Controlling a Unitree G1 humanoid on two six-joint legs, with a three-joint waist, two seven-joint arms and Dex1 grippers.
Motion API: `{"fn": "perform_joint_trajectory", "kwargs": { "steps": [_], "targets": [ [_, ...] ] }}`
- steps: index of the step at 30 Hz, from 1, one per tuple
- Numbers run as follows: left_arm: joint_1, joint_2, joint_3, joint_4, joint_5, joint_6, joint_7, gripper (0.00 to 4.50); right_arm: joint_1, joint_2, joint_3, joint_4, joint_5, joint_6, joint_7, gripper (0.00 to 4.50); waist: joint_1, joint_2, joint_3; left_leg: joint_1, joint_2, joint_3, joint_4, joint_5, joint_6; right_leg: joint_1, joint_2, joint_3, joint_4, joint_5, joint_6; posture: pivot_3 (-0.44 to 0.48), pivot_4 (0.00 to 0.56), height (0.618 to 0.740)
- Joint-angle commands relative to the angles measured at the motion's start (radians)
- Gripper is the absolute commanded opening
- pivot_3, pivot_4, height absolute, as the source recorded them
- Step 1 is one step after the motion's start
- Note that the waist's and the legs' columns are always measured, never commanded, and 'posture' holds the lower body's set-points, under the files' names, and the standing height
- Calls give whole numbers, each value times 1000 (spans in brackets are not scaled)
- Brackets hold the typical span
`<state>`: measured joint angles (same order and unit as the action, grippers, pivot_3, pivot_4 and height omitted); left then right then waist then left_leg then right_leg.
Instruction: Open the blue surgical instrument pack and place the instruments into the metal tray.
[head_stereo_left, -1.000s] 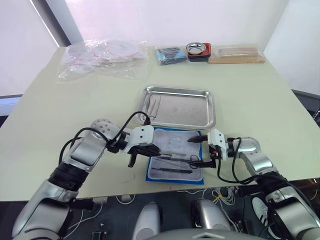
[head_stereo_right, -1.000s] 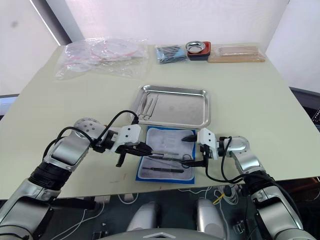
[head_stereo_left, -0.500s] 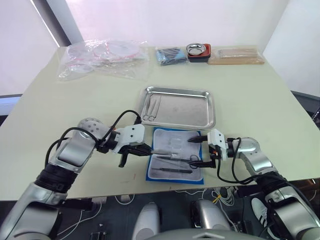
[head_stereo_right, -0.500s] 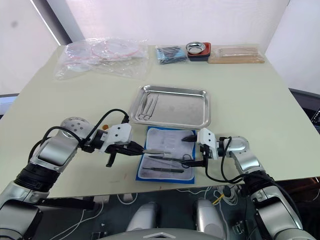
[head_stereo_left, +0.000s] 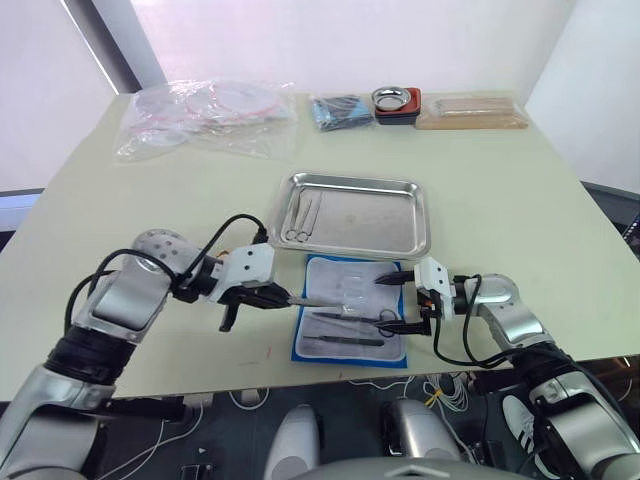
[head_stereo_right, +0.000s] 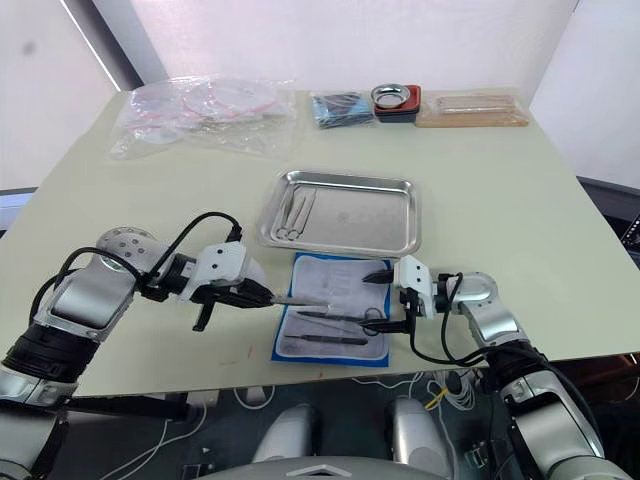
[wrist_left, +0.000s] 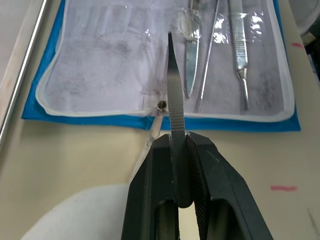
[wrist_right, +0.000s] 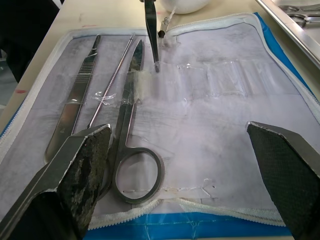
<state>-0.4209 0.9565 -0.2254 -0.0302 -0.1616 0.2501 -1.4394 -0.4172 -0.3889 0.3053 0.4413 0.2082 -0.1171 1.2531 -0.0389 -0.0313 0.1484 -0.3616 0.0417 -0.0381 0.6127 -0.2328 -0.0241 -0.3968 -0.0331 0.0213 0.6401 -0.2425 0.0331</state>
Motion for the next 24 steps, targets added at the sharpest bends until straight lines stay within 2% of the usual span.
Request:
{"fn": "perform_joint_trajectory", "kwargs": {
  "steps": [1,13,20,24],
  "targets": [
    [2,27,41,-38,-23,-4,-11,54,62,-16,63,143,-114,59,-36,4500,0,0,0,0,0,0,0,0,0,0,0,0,0,0,0,0,150,740],
    [-24,63,98,-72,-72,71,-14,54,55,-13,64,150,-115,57,-33,4500,-1,-1,1,0,0,0,0,0,0,0,0,0,1,0,0,0,150,740],
    [-34,-9,150,-133,-138,238,119,54,57,-12,66,150,-115,57,-31,4500,-1,-2,1,0,0,0,0,0,0,0,0,0,1,0,0,0,150,740],
    [-53,-90,161,-180,-154,349,264,54,55,-12,65,153,-116,55,-31,4500,-1,-4,1,0,0,0,0,0,0,0,2,1,1,0,0,0,150,740]
  ]
}}
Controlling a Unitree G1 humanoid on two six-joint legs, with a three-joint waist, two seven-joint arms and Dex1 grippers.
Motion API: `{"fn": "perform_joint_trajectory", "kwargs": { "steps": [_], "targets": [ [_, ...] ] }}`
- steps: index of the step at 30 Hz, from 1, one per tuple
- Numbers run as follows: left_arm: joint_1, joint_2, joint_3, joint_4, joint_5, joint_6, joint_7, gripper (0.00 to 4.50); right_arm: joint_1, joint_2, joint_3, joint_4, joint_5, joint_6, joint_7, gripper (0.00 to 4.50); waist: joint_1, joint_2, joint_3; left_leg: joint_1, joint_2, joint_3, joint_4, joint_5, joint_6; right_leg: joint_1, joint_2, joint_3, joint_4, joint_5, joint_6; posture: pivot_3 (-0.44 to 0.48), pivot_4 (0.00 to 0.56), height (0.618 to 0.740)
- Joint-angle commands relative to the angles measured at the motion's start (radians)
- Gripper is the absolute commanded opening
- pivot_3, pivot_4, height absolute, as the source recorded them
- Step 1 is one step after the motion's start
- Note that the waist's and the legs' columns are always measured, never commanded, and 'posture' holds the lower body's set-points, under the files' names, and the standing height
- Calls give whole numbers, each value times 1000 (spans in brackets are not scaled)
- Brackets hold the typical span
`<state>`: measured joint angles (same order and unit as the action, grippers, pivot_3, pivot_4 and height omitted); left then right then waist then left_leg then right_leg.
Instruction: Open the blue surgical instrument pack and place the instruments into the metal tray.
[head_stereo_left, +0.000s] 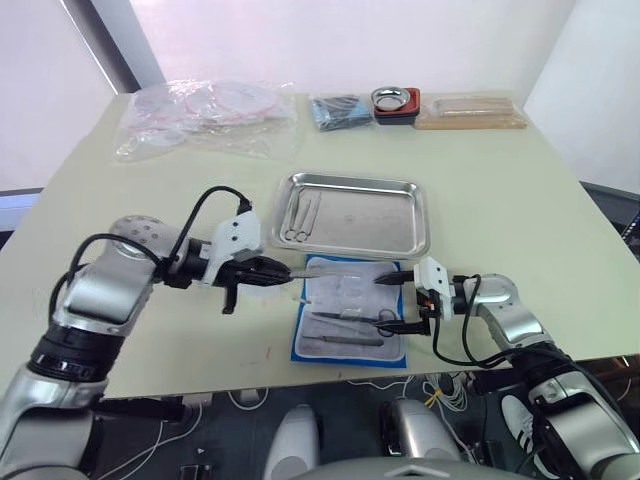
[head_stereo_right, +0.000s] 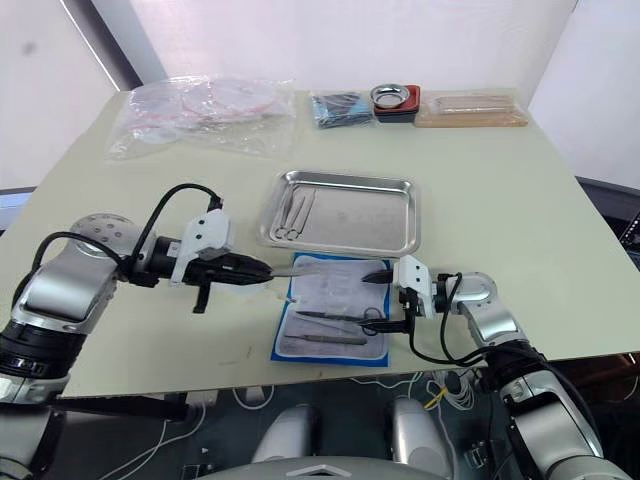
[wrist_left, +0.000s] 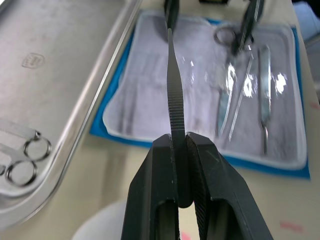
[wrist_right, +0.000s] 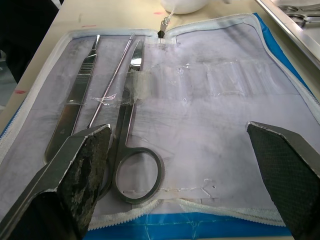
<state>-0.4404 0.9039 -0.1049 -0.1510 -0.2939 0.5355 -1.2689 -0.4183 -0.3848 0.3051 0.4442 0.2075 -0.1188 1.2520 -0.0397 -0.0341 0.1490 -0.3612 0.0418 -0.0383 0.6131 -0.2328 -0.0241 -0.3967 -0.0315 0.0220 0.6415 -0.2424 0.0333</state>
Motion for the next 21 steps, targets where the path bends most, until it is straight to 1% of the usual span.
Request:
{"fn": "perform_joint_trajectory", "kwargs": {
  "steps": [1,6,10,14,17,21],
  "targets": [
    [-37,-59,44,-67,-26,82,125,54,56,-16,65,151,-116,56,-30,4500,0,-2,0,0,0,0,0,0,0,0,0,0,0,0,0,0,150,740],
    [-49,-176,48,-113,-25,191,309,54,55,-17,64,153,-116,55,-30,4500,-1,-3,-1,0,0,0,1,0,0,1,1,1,1,0,0,0,150,740],
    [-67,-273,65,-120,-22,267,460,54,51,-20,62,156,-116,54,-30,4500,-1,-5,-2,1,0,-1,2,0,0,3,2,1,1,0,0,0,150,740],
    [-99,-410,51,-103,33,318,670,54,48,-23,61,159,-117,52,-28,4500,0,-6,-3,1,0,-3,3,0,0,3,4,3,1,0,0,0,150,740],
    [-106,-469,32,-101,77,289,759,54,50,-24,62,157,-117,51,-29,4500,-1,-6,-3,1,-1,-3,4,0,0,4,5,4,1,0,1,0,150,740],
    [-120,-525,18,-87,114,313,852,54,49,-23,64,158,-117,51,-27,4500,-1,-5,-3,1,-1,-3,4,0,0,4,7,6,1,1,1,0,150,740]
  ]
}}
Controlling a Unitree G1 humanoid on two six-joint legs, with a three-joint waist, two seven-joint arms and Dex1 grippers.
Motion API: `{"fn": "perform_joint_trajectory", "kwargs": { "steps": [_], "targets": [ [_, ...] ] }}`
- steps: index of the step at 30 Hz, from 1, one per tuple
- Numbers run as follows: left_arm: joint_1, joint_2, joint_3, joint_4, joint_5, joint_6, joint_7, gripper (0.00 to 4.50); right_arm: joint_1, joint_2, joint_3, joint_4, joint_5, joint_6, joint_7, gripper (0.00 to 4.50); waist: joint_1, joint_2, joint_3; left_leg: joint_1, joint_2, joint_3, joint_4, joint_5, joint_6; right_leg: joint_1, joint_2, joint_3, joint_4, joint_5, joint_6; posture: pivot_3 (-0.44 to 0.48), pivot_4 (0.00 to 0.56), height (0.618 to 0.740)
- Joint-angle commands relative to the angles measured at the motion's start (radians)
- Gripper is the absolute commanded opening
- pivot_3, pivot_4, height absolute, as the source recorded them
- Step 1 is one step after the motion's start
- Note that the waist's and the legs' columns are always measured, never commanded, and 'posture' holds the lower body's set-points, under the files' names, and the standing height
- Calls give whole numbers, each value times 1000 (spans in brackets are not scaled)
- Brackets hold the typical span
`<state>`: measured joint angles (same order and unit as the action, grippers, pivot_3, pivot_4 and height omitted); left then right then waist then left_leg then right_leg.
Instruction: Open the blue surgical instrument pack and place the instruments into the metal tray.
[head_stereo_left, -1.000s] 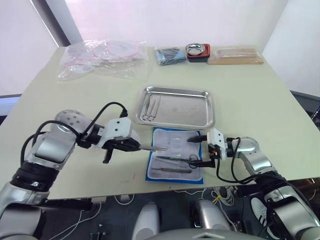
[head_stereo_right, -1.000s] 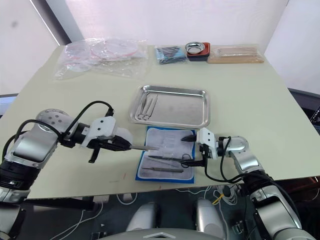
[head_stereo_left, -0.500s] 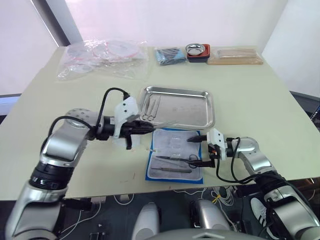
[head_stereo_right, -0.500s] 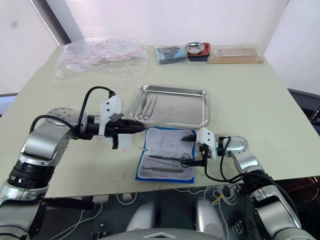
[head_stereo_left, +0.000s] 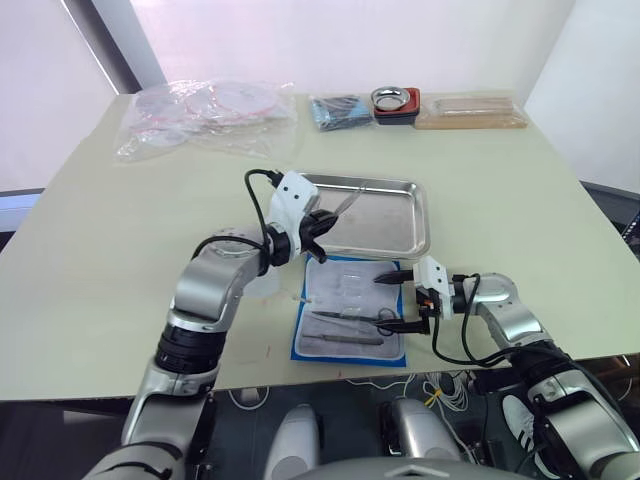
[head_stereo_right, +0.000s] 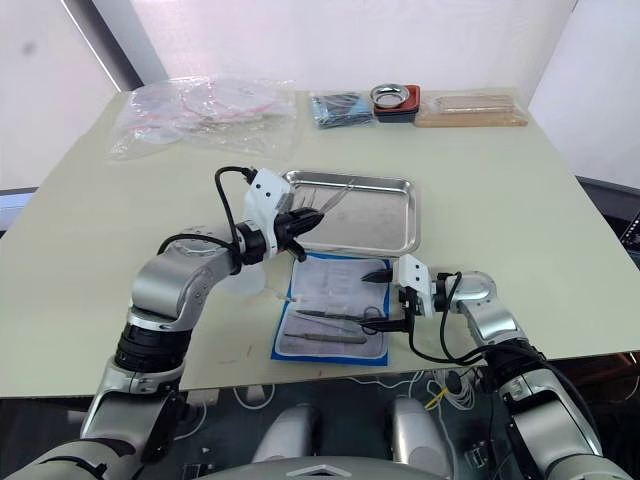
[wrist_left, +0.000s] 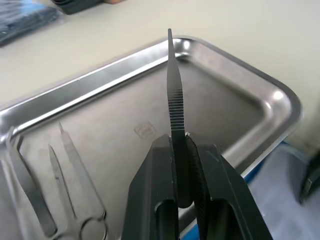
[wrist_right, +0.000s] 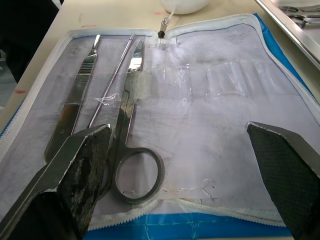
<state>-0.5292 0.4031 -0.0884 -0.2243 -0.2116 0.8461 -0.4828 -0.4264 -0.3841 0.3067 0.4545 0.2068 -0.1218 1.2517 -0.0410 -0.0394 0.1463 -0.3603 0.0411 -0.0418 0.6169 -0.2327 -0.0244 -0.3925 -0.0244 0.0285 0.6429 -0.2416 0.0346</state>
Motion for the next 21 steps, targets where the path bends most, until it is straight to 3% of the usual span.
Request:
{"fn": "perform_joint_trajectory", "kwargs": {
  "steps": [1,4,8,12,21],
  "targets": [
    [-35,-33,-10,-7,49,-1,85,54,57,-24,62,148,-116,53,-27,4500,0,0,0,0,0,-1,0,0,0,0,1,0,0,0,0,0,150,740],
    [-43,-50,-62,7,106,10,136,54,58,-24,62,149,-116,52,-28,4500,0,0,0,0,0,-1,0,0,0,1,2,2,0,0,0,0,150,740],
    [-44,-140,-65,43,128,65,224,54,64,-20,63,149,-117,50,-33,4500,0,0,-1,0,-1,-2,1,0,0,1,8,11,0,0,0,0,150,740],
    [-55,-200,-32,102,133,71,281,54,72,-20,62,140,-114,54,-36,4500,-1,0,-1,0,-1,-2,1,0,0,1,9,13,0,0,0,0,150,740],
    [-51,-241,17,177,130,48,336,54,70,-22,62,142,-116,53,-35,4500,-1,0,-1,0,-1,-2,1,0,0,1,9,14,0,0,0,0,150,740]
  ]
}}
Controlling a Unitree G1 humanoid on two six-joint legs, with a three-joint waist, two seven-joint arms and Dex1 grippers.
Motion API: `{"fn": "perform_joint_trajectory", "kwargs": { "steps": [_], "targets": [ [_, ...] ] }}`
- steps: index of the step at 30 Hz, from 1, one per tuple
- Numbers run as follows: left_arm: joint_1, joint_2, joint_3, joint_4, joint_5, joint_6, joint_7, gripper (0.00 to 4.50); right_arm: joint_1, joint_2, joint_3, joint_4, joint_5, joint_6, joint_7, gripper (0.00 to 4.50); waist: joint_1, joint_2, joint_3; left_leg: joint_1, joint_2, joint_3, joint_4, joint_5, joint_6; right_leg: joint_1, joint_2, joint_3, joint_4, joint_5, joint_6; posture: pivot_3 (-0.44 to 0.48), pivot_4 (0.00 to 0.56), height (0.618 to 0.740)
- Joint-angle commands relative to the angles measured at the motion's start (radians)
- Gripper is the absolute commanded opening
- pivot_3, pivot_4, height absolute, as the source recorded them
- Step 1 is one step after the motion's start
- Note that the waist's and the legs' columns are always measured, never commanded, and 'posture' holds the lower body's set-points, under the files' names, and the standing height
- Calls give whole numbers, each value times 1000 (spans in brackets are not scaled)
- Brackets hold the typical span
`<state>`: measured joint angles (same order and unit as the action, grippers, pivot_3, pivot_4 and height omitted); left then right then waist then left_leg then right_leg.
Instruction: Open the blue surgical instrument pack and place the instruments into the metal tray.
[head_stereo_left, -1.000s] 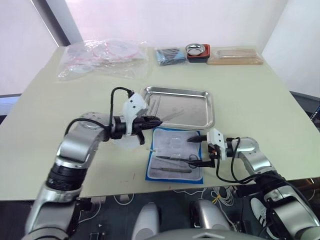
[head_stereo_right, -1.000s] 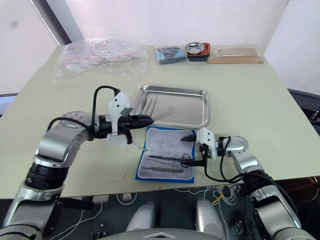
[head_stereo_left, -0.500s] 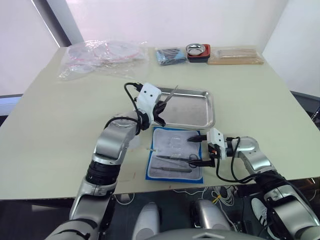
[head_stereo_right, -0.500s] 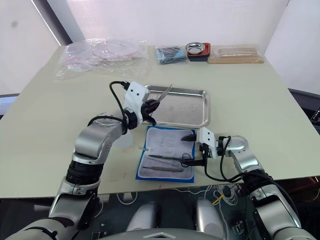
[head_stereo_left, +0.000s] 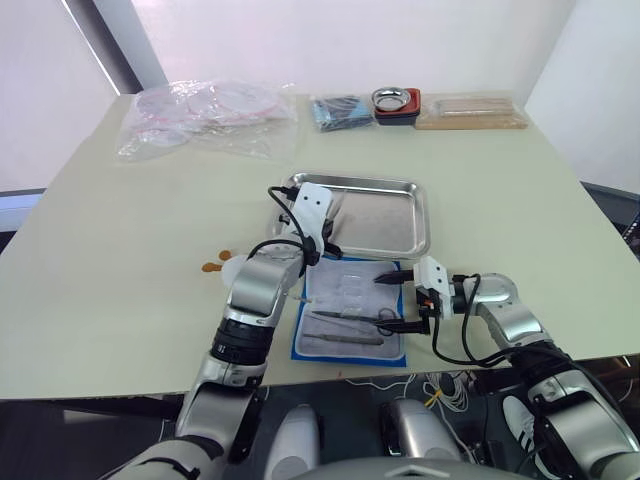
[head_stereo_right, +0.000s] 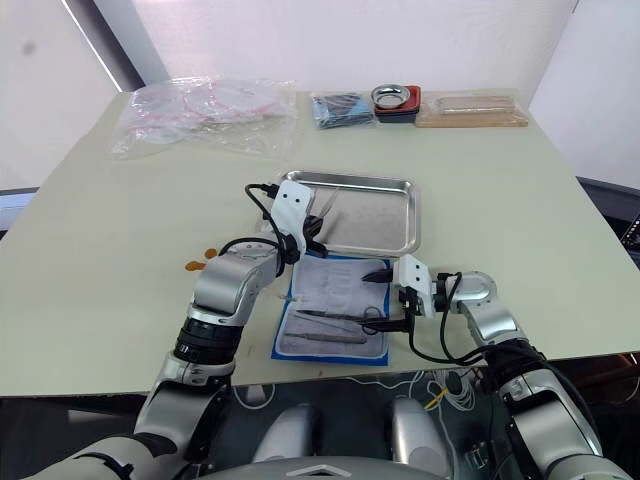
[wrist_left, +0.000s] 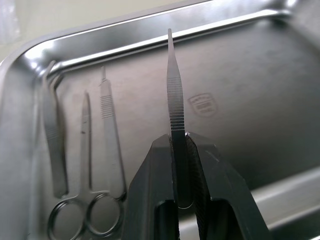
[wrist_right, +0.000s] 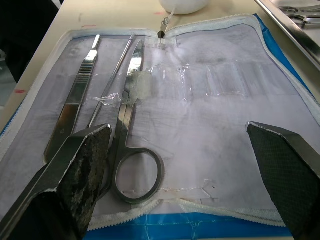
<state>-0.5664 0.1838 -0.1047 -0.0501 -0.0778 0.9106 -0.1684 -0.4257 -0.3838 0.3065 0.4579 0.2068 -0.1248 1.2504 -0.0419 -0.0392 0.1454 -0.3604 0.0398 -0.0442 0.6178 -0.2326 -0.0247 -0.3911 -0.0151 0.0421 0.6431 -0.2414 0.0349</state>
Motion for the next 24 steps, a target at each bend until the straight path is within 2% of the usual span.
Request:
{"fn": "perform_joint_trajectory", "kwargs": {
  "steps": [1,12,24],
  "targets": [
    [-16,-30,41,11,-2,-20,32,54,68,-22,62,140,-116,55,-34,4500,0,0,0,0,0,0,0,0,0,0,0,0,0,0,0,0,150,740],
    [-42,-93,107,108,7,-41,117,54,60,-25,63,154,-120,48,-31,4500,0,0,0,0,0,0,0,0,0,0,0,0,0,0,1,0,150,740],
    [-39,-108,121,139,6,-59,141,54,68,-25,62,146,-117,50,-33,4500,0,0,0,0,-1,-1,0,0,0,0,0,0,0,1,1,0,150,740]
  ]
}}
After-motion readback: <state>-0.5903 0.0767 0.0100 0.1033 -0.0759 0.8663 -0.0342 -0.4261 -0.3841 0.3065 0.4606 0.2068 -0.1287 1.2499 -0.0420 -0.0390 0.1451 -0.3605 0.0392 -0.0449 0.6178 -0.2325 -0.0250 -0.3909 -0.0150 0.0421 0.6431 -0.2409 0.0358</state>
